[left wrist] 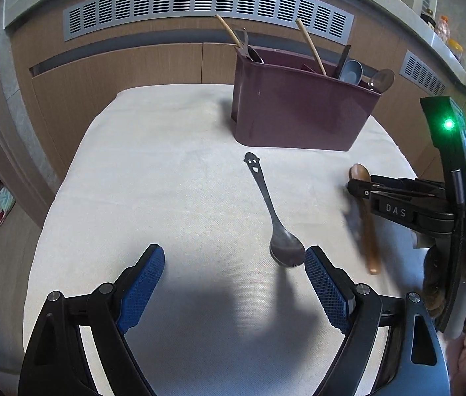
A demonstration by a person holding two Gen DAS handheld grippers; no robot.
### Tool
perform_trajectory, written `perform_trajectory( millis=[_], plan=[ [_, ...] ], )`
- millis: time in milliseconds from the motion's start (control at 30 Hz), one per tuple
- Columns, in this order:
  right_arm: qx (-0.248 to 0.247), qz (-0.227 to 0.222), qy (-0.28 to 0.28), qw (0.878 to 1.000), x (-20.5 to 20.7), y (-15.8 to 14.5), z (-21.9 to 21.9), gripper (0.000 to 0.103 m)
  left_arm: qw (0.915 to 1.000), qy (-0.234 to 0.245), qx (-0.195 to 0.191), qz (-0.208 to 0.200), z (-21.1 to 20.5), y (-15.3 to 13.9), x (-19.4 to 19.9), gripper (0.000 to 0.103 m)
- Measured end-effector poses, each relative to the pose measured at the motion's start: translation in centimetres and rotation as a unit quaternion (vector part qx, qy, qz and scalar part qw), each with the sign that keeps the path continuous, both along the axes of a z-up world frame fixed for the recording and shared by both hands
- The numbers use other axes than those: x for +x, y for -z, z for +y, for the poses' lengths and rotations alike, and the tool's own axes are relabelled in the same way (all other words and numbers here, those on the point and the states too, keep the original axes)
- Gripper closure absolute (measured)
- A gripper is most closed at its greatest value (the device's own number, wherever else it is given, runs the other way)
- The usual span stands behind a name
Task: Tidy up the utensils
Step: 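Grasp the wooden spoon by its handle with the right gripper, then hold the wooden spoon with the right gripper while the left gripper grasps the smiley-handled metal spoon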
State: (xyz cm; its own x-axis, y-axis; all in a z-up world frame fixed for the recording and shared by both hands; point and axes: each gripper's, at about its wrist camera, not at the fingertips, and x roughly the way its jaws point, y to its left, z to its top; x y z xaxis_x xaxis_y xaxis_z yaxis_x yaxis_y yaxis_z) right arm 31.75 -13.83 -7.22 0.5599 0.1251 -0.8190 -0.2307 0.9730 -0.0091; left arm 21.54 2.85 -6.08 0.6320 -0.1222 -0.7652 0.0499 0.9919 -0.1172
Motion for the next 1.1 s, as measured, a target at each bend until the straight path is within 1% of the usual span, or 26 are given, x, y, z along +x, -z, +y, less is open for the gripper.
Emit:
perform_trajectory(
  millis=[167, 400, 600, 667, 733, 767, 833, 867, 933, 1100],
  plan=[
    [0.011, -0.009, 0.001, 1.0, -2.3, -0.9, -1.7, 0.076, 0.9999, 0.01, 0.006, 0.003, -0.7, -0.2, -0.2, 0.016],
    [0.04, -0.014, 0.008, 0.999, -5.6, -1.8, -5.7, 0.076, 0.9996, 0.023, 0.012, 0.014, -2.1, 0.3, -0.4, 0.016],
    [0.049, -0.018, 0.024, 0.998, -7.6, -1.1, -7.8, 0.076, 0.9997, 0.022, 0.005, 0.01, -3.0, 0.6, -0.6, 0.016],
    [0.058, -0.012, 0.025, 0.998, -8.1, -0.5, -8.1, 0.076, 0.9995, 0.03, 0.0, 0.005, -3.4, 0.5, -0.7, 0.021],
    [0.066, -0.009, 0.026, 0.997, -8.5, -0.1, -8.7, 0.076, 0.9993, 0.036, -0.001, 0.008, -3.8, 0.7, -0.5, 0.031],
    [0.068, -0.01, 0.027, 0.997, -8.7, -0.1, -8.7, 0.076, 0.9993, 0.034, -0.001, 0.012, -3.9, 0.8, -0.3, 0.033],
    [0.071, -0.017, 0.03, 0.997, -8.9, -0.1, -8.8, 0.076, 0.9994, 0.027, 0.002, 0.021, -4.0, 1.2, 0.2, 0.043],
    [0.073, -0.02, 0.031, 0.997, -9.0, -0.1, -8.9, 0.076, 0.9993, 0.022, 0.003, 0.029, -4.0, 1.5, 0.6, 0.045],
    [0.077, -0.021, 0.03, 0.996, -9.0, 0.0, -9.0, 0.076, 0.999, 0.015, -0.002, 0.042, -4.1, 2.0, 1.0, 0.052],
    [0.08, -0.022, 0.028, 0.996, -9.2, 0.2, -9.2, 0.076, 0.9989, 0.014, 0.007, 0.045, -4.7, 2.1, 1.7, 0.052]
  ],
)
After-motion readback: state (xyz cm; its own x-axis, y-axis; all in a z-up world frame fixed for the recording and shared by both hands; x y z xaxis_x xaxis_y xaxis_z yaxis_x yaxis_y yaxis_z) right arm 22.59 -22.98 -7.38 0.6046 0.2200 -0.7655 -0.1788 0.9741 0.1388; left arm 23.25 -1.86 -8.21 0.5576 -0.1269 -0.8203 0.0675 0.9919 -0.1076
